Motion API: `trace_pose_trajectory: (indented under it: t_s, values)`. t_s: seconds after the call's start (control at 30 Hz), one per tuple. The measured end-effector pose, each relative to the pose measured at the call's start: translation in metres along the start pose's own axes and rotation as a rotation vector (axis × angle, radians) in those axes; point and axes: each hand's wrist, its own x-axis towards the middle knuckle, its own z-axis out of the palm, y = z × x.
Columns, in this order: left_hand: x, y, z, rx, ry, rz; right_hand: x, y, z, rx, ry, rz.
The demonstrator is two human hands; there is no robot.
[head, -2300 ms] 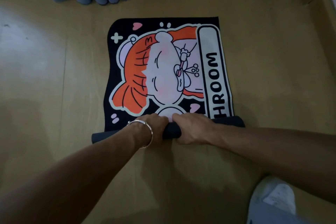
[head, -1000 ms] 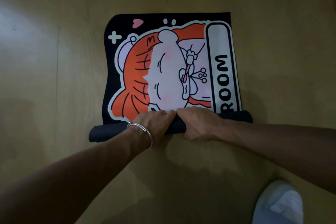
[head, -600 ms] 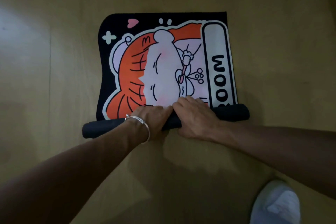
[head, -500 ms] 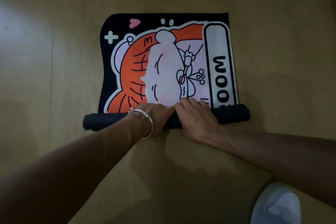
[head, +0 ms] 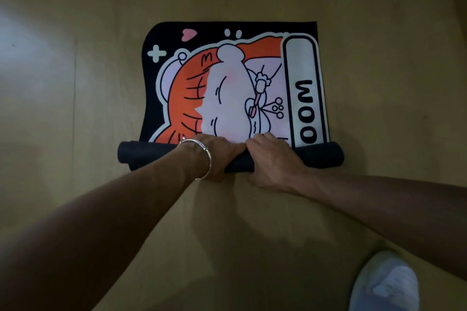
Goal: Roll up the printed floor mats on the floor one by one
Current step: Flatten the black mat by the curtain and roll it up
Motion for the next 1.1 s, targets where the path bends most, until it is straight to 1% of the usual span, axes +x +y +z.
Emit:
trace_pose_trajectory:
  t_s: [0.07, 0.1, 0.2, 0.23, 0.27, 0.33, 0.4, 0.53, 0.6, 0.63, 0.67, 0.77, 0.8, 0.9, 1.0, 1.1]
  values:
    - [0.0, -0.001, -0.002, -0.007, -0.016, -0.009, 0.001, -0.001, -0.001, -0.019, 0.002, 0.013]
    - [-0.002, -0.001, -0.001, 0.006, 0.022, -0.006, 0.003, -0.001, -0.003, -0.009, -0.012, 0.017]
    - [-0.014, -0.002, 0.012, 0.098, 0.277, -0.002, 0.009, 0.0, -0.009, 0.029, -0.051, 0.028]
    - [-0.018, -0.002, 0.018, 0.13, 0.344, -0.004, 0.01, 0.0, -0.011, 0.037, -0.061, 0.031]
    - [-0.02, -0.001, 0.023, 0.159, 0.378, -0.004, 0.011, 0.0, -0.013, 0.041, -0.074, 0.033]
    - [-0.019, 0.001, 0.026, 0.186, 0.362, -0.026, 0.013, -0.001, -0.016, 0.035, -0.104, 0.035]
    - [-0.014, 0.004, 0.022, 0.151, 0.3, -0.081, 0.012, -0.002, -0.016, 0.006, -0.109, 0.04]
    - [-0.003, 0.001, 0.003, 0.059, 0.111, -0.096, 0.008, -0.003, -0.01, -0.14, -0.004, 0.016]
    - [-0.001, -0.003, -0.005, 0.004, 0.045, -0.095, 0.01, -0.002, -0.011, -0.136, 0.025, 0.031]
    - [-0.002, -0.004, -0.007, -0.007, 0.059, -0.089, 0.011, -0.002, -0.012, -0.117, 0.02, 0.04]
    - [-0.005, -0.005, -0.006, 0.005, 0.109, -0.077, 0.013, -0.002, -0.014, -0.096, 0.005, 0.047]
    - [-0.015, -0.006, 0.013, 0.119, 0.345, -0.061, 0.016, -0.001, -0.016, -0.045, -0.027, 0.051]
    - [-0.018, -0.007, 0.019, 0.16, 0.384, -0.054, 0.016, 0.0, -0.016, -0.039, -0.03, 0.05]
    - [-0.017, -0.008, 0.025, 0.211, 0.379, -0.047, 0.017, 0.001, -0.016, -0.03, -0.033, 0.047]
    - [-0.008, -0.005, 0.018, 0.138, 0.299, -0.107, 0.015, 0.001, -0.014, -0.077, -0.013, 0.033]
    - [0.0, -0.009, 0.007, 0.077, 0.213, -0.107, 0.014, 0.001, -0.014, -0.142, 0.035, 0.022]
